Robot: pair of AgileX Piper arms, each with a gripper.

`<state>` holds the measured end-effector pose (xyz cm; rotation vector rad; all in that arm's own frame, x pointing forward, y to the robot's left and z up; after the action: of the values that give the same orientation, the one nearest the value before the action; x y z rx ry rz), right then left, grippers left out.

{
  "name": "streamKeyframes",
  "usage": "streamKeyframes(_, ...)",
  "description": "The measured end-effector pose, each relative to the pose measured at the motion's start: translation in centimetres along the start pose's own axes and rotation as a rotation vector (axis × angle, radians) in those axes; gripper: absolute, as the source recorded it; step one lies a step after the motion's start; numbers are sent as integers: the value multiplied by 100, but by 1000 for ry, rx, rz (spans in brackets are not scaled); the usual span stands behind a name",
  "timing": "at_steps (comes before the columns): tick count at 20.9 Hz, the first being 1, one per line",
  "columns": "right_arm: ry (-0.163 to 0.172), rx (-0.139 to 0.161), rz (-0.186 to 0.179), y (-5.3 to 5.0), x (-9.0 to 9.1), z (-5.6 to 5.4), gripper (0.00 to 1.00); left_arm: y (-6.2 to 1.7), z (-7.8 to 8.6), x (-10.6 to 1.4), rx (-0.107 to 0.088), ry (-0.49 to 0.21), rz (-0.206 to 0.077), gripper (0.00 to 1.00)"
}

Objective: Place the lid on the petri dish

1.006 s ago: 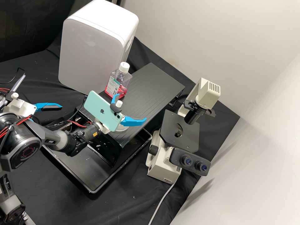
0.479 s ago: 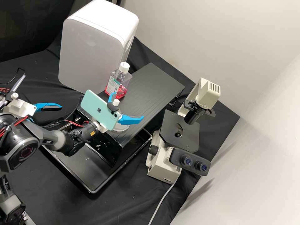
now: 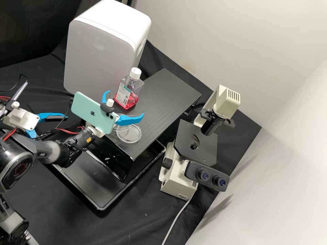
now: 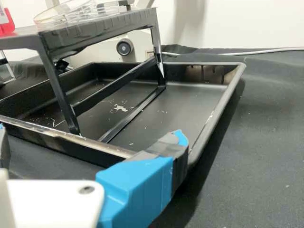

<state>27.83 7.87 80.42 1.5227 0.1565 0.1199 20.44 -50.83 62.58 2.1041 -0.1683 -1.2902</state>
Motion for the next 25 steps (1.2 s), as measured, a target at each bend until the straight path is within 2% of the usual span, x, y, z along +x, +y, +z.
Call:
streamKeyframes(3,10,-20,-31,-82,-35,-33,100,0,0,0,0,0,0,100)
streamKeyframes(6,5,-36,-47,-132,-52,-27,100,0,0,0,0,0,0,100)
streamKeyframes(11,-47,-51,-80,-231,-70,86,100,0,0,0,0,0,0,100)
streamKeyframes(14,-61,-50,-83,-261,-85,98,100,0,0,0,0,0,0,100)
streamKeyframes(16,-62,-69,-82,-266,-86,92,100,0,0,0,0,0,0,100)
streamKeyframes(25,-70,-64,-76,-268,-87,92,100,-15,-1,4,-3,-1,-2,100)
